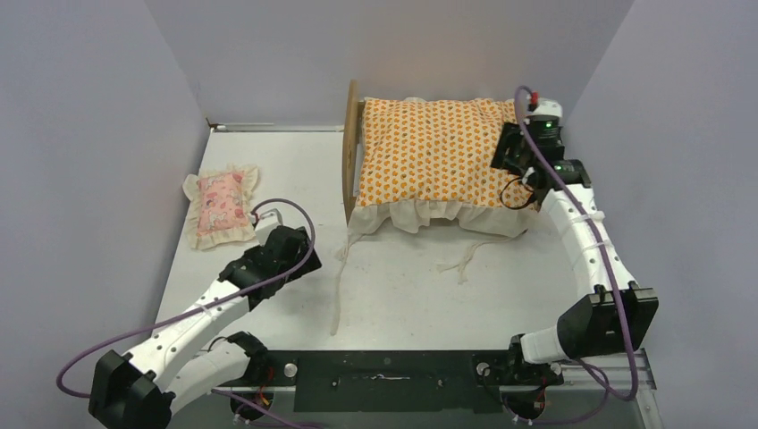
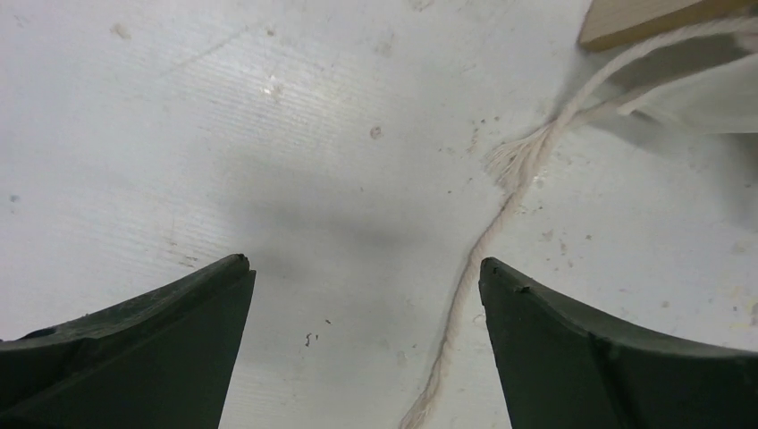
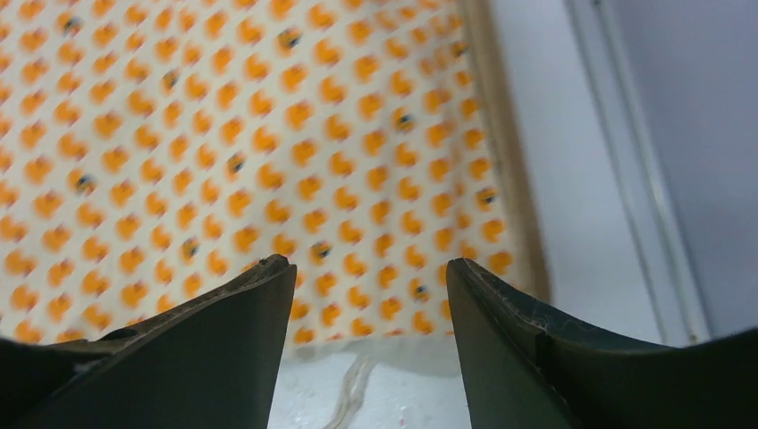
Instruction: Set up the pet bed
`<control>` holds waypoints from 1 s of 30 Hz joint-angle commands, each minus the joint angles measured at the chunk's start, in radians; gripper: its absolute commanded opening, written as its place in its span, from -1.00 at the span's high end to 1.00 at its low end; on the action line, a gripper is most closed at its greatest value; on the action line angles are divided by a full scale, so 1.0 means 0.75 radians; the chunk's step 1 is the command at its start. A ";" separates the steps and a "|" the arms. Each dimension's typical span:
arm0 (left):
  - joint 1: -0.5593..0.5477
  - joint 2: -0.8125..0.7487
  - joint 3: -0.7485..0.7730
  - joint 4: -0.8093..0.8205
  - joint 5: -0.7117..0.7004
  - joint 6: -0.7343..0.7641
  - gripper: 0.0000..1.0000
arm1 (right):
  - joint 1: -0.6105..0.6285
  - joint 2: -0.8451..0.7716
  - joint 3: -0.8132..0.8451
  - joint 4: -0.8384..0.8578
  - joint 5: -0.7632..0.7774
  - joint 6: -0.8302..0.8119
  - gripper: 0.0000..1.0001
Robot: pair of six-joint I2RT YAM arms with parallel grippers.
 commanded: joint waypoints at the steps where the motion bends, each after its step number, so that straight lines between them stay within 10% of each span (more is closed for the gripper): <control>1: 0.008 -0.136 0.149 -0.116 -0.077 0.203 -0.93 | -0.251 0.077 0.118 0.132 -0.048 -0.108 -0.24; 14: 0.011 -0.304 0.167 0.043 0.011 0.520 -0.93 | -0.457 0.514 0.283 0.371 -0.324 -0.340 -0.01; 25: 0.011 -0.299 0.159 0.086 0.091 0.545 -0.93 | -0.419 0.483 0.138 0.456 -0.497 -0.426 0.88; 30: 0.008 -0.295 0.158 0.115 0.149 0.569 -0.94 | -0.256 0.374 -0.008 0.514 -0.535 -0.383 0.89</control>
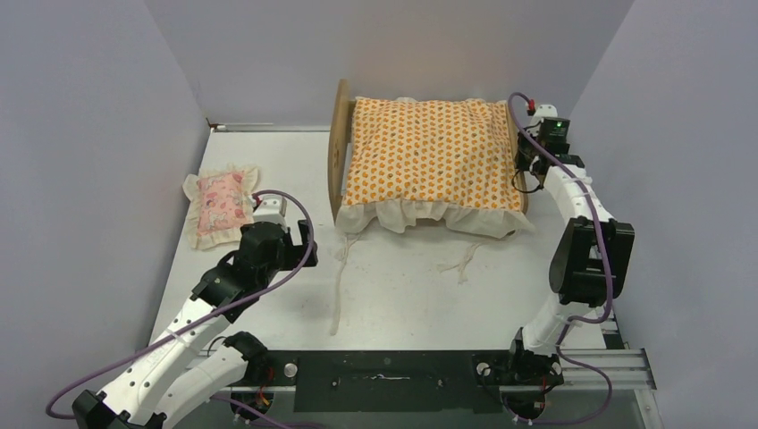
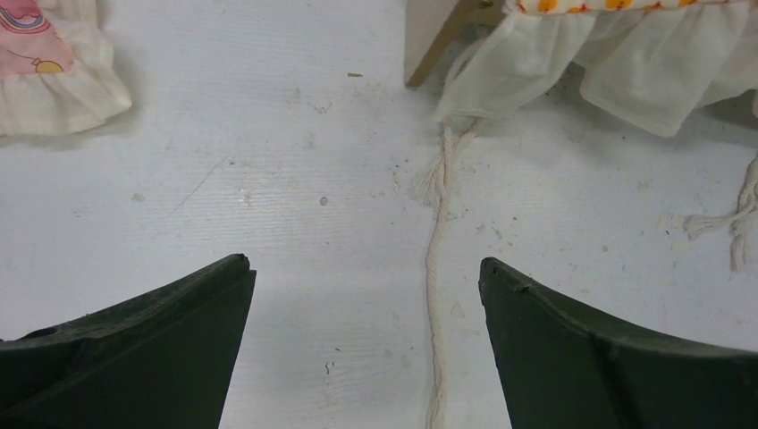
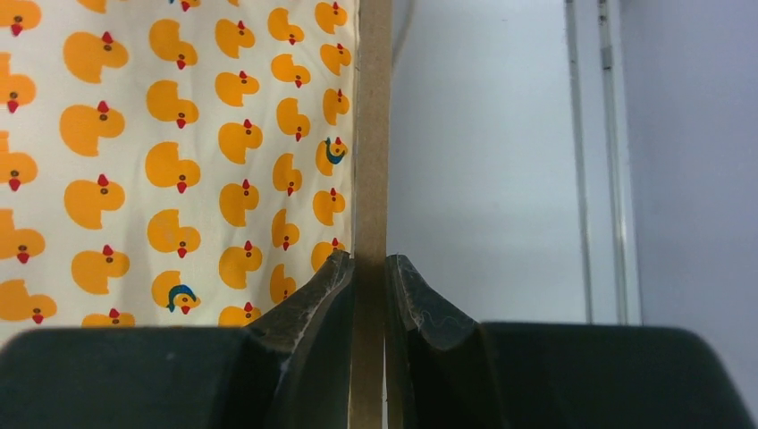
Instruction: Set up the pet bed
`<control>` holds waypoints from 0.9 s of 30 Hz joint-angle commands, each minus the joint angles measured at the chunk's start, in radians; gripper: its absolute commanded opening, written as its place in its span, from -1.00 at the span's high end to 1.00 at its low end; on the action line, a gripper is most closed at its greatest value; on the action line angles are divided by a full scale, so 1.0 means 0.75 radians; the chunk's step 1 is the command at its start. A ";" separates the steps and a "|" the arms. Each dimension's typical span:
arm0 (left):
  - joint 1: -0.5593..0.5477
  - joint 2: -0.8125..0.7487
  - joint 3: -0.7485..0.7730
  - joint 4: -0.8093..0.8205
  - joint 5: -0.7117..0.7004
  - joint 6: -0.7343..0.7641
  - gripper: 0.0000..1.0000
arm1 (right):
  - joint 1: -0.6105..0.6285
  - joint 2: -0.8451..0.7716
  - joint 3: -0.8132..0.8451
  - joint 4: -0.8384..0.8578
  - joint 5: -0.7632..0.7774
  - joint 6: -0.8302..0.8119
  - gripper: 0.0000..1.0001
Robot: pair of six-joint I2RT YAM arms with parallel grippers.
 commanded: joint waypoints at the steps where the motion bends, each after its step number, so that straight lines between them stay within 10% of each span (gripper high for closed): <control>1: 0.005 -0.005 0.004 0.091 0.080 0.041 -0.96 | 0.249 -0.158 -0.112 0.093 -0.174 0.073 0.89; 12: -0.059 0.048 0.057 0.097 0.117 0.025 -1.00 | 0.802 -0.221 -0.321 0.414 0.305 0.516 0.89; 22: -0.276 0.196 0.134 0.171 0.062 -0.089 -1.00 | 0.869 -0.123 -0.185 0.354 0.277 0.438 0.89; 27: -0.373 0.356 0.192 0.261 0.041 -0.152 -1.00 | 0.871 -0.252 -0.205 0.262 0.292 0.471 0.32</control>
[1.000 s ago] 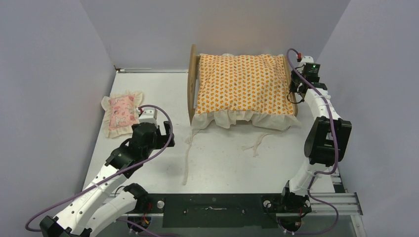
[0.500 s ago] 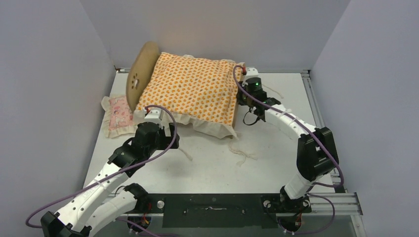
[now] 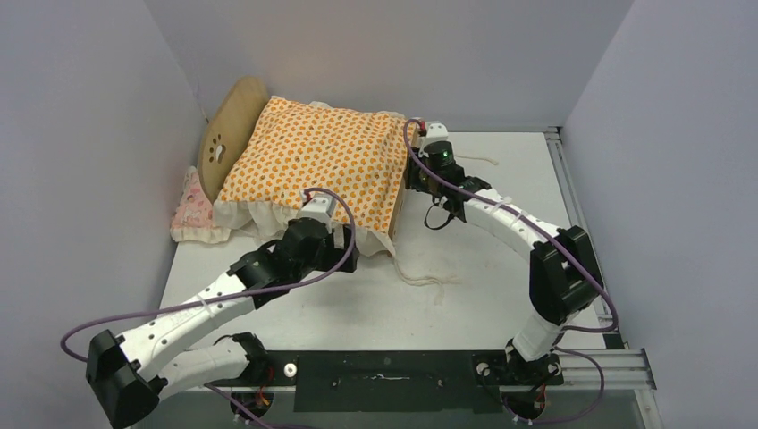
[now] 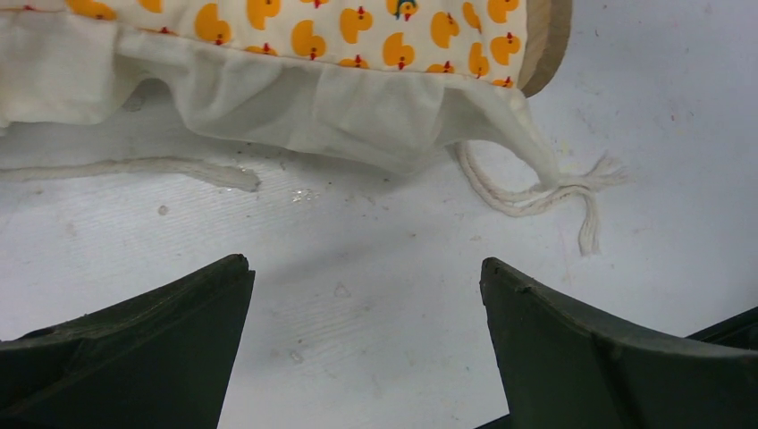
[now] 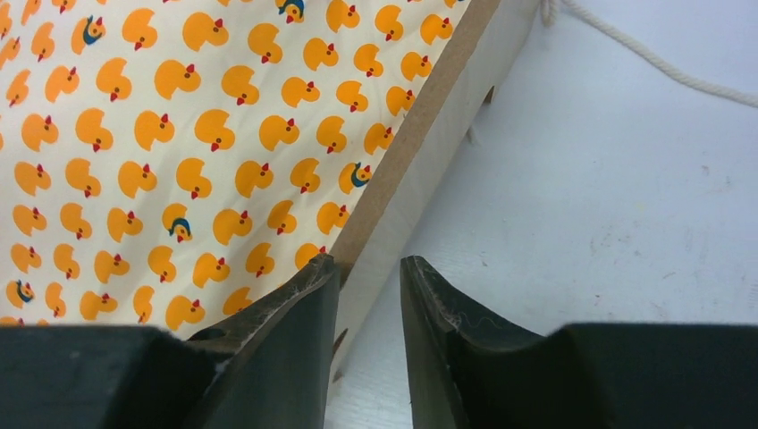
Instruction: Set up the pet bed
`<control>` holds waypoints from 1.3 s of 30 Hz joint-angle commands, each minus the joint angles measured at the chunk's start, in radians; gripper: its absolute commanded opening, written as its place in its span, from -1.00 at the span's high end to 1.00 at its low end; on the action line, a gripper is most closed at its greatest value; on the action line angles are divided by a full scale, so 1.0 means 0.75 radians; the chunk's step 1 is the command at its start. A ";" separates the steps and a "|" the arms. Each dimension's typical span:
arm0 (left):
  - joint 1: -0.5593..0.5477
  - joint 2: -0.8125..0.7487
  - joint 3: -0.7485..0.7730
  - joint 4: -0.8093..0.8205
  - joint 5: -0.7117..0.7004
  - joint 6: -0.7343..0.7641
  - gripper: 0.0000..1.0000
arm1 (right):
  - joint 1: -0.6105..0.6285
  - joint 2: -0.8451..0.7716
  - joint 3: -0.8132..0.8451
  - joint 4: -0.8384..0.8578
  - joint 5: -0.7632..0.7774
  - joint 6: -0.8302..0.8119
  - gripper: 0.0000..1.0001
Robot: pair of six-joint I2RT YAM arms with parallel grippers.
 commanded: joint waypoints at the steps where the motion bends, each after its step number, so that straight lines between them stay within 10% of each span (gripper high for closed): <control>1: -0.081 0.138 0.113 0.166 -0.047 -0.084 -1.00 | -0.010 -0.171 0.020 -0.069 0.047 0.010 0.24; 7: -0.177 0.408 0.221 0.256 -0.099 -0.164 -0.85 | -0.003 -0.424 -0.231 -0.181 0.117 0.034 -0.17; 20: -0.228 0.746 0.284 0.406 -0.211 -0.290 -0.29 | 0.078 -0.731 -0.746 -0.274 0.109 0.268 -0.28; 23: -0.232 0.798 0.300 0.457 -0.212 -0.325 0.11 | 0.101 -0.740 -0.790 -0.268 0.076 0.281 -0.29; 26: -0.233 0.822 0.352 0.404 -0.247 -0.347 0.99 | 0.128 -0.714 -0.805 -0.278 0.043 0.274 -0.30; 39: -0.078 0.622 0.414 0.145 -0.267 -0.122 1.00 | 0.189 -0.544 -0.807 -0.284 0.024 0.241 -0.26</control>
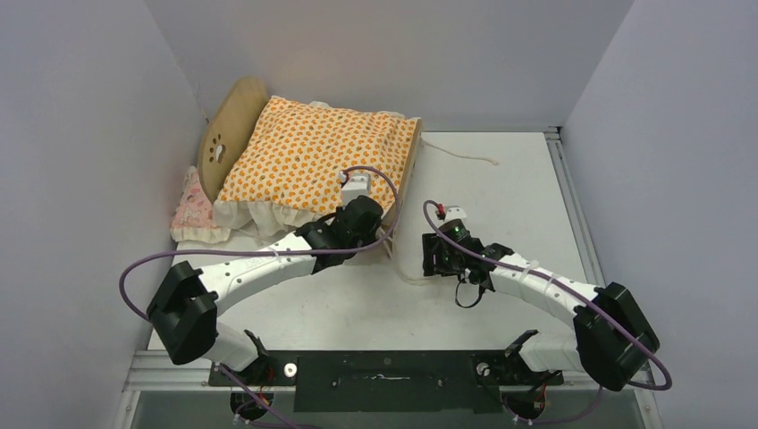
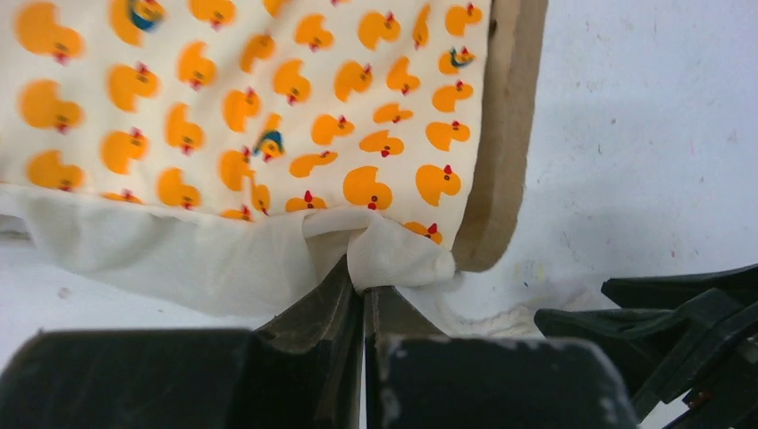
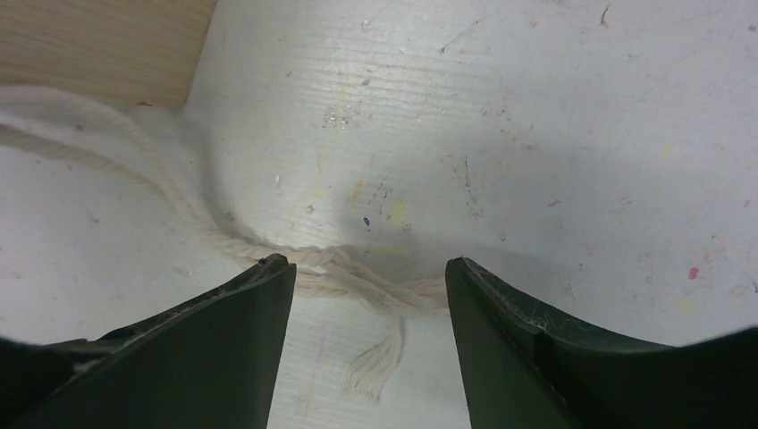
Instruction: Set up the pet bed
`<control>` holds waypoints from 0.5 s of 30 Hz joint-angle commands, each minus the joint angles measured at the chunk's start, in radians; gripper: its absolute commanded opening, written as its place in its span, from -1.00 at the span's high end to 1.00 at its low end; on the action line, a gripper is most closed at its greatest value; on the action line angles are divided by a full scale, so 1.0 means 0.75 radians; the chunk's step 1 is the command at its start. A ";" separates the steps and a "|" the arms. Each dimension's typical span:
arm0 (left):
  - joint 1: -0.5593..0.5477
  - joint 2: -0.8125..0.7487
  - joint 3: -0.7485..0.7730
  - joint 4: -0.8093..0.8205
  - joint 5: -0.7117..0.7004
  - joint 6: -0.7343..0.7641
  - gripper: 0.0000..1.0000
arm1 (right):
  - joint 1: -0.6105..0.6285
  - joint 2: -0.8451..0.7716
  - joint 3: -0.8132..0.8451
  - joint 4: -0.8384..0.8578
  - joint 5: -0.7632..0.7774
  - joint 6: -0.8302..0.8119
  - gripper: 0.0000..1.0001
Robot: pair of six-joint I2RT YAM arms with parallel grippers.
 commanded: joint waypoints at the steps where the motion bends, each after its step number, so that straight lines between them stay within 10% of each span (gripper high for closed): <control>1: 0.094 -0.096 0.054 -0.062 0.034 0.149 1.00 | 0.040 0.079 0.012 0.065 -0.033 -0.007 -0.25; 15: 0.292 -0.121 0.016 -0.014 0.342 0.324 1.00 | 0.269 0.165 0.101 0.475 0.023 -0.003 -0.20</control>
